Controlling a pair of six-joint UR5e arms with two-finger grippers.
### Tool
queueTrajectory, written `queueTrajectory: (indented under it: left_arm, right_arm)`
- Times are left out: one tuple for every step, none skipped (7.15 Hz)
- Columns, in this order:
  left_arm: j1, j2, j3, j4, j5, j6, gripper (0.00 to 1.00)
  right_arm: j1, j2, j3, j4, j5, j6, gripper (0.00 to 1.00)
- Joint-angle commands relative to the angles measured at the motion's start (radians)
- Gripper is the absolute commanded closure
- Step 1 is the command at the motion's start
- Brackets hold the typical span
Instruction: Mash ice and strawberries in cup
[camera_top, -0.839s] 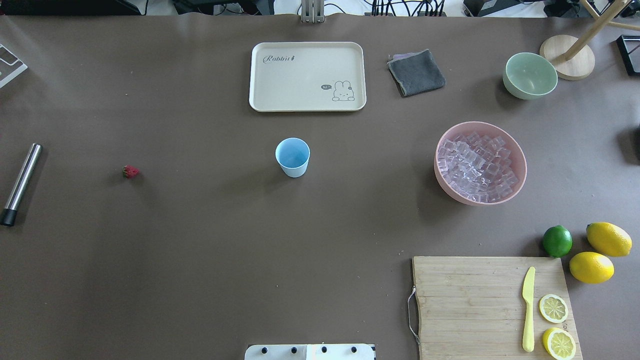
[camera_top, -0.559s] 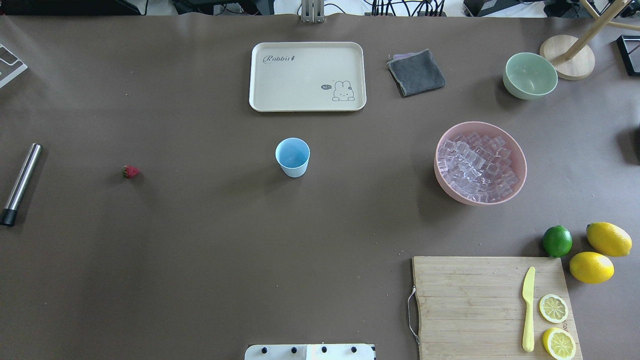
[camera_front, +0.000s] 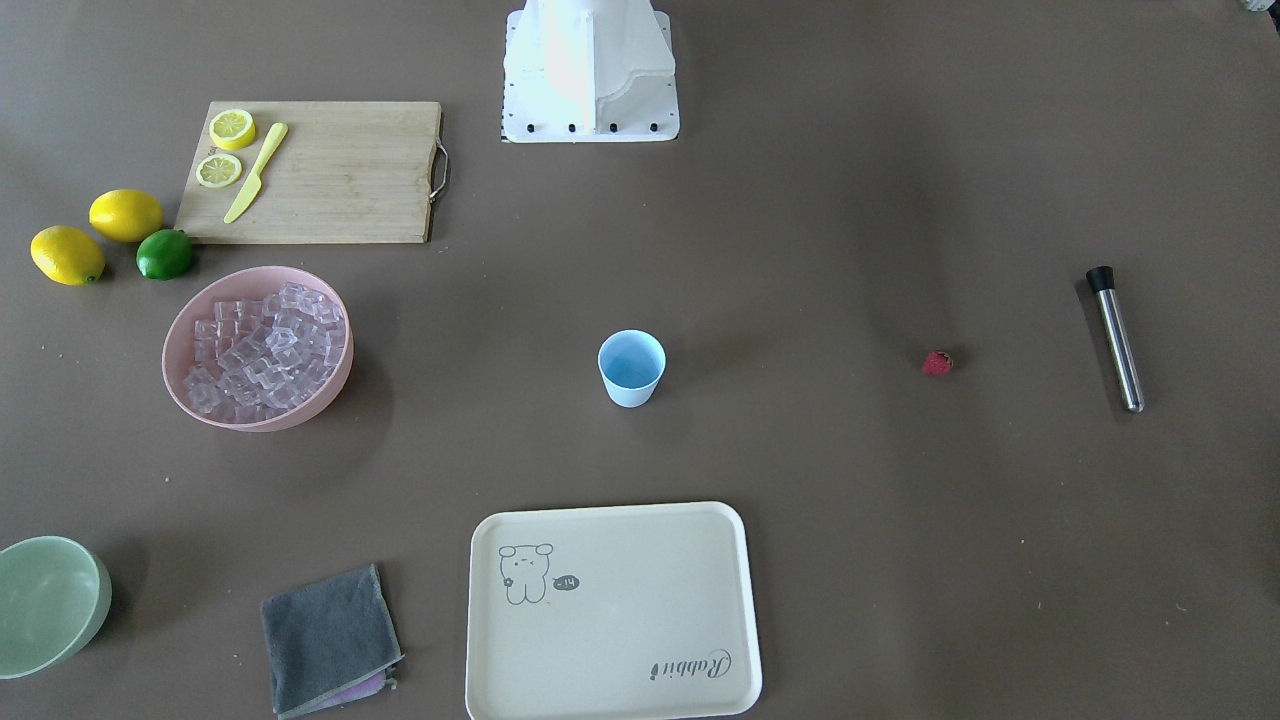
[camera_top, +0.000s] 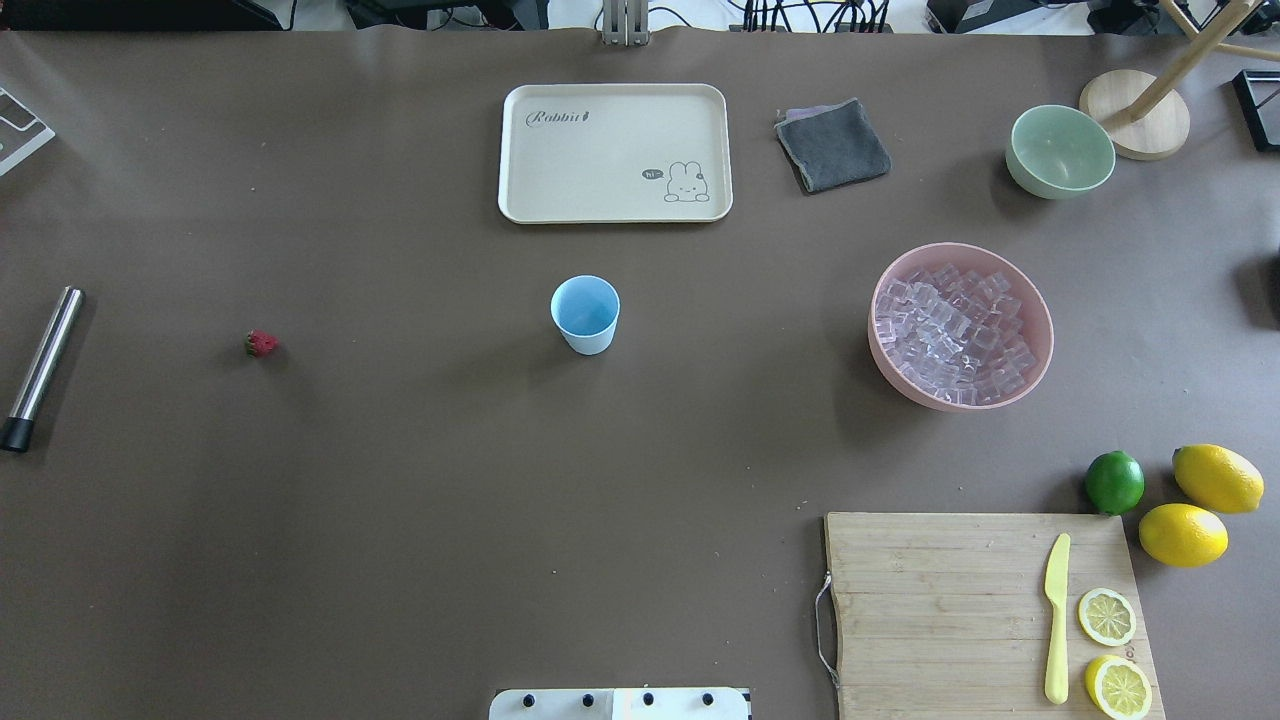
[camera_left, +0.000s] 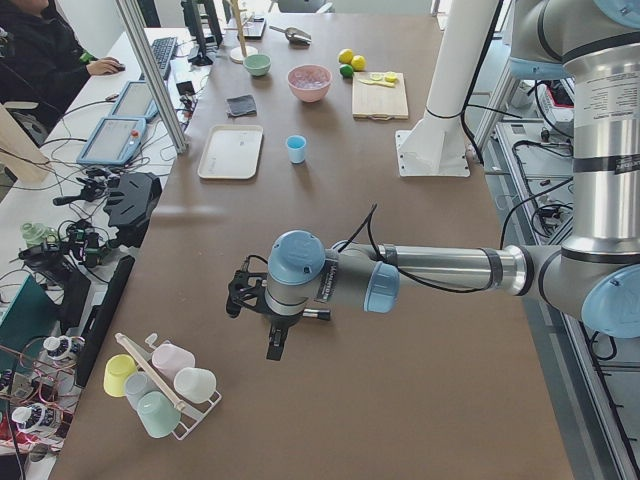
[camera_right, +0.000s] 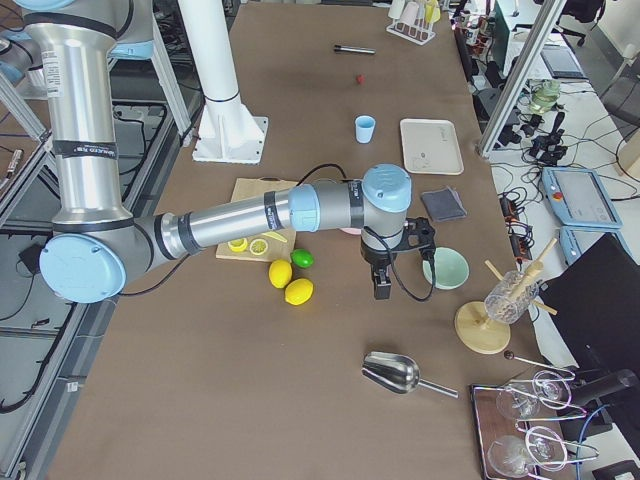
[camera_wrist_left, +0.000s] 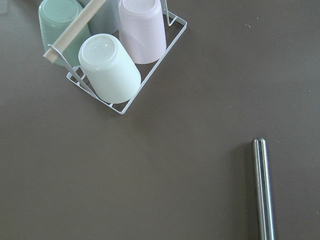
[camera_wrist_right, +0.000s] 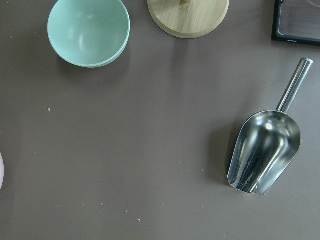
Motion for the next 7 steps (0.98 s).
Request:
queueTrajectory:
  left_arm:
    - [0.037,-0.013,0.009,0.058,-0.032,0.005,0.02]
    - [0.040,-0.015,0.009,0.069,-0.030,0.006,0.02]
    - [0.042,-0.016,0.009,0.071,-0.029,0.005,0.02]
    - [0.042,-0.015,0.003,0.071,-0.033,0.005,0.02]
    - [0.042,-0.016,0.000,0.071,-0.035,0.002,0.03]
    - [0.042,-0.018,0.000,0.069,-0.035,0.002,0.03]
    - [0.042,-0.016,-0.002,0.069,-0.035,0.002,0.03]
  right_arm:
    - [0.000,0.002,0.007,0.010,0.002,-0.004,0.00]
    - [-0.008,0.005,0.010,0.045,0.001,0.002,0.00]
    - [-0.059,0.039,0.016,0.059,-0.004,0.014,0.01]
    - [-0.136,0.065,0.024,0.068,-0.019,0.034,0.01]
    - [-0.245,0.109,0.037,0.082,-0.066,0.052,0.01]
    - [-0.326,0.153,0.040,0.085,-0.071,0.096,0.00]
    - [-0.415,0.209,0.051,0.085,-0.094,0.147,0.00]
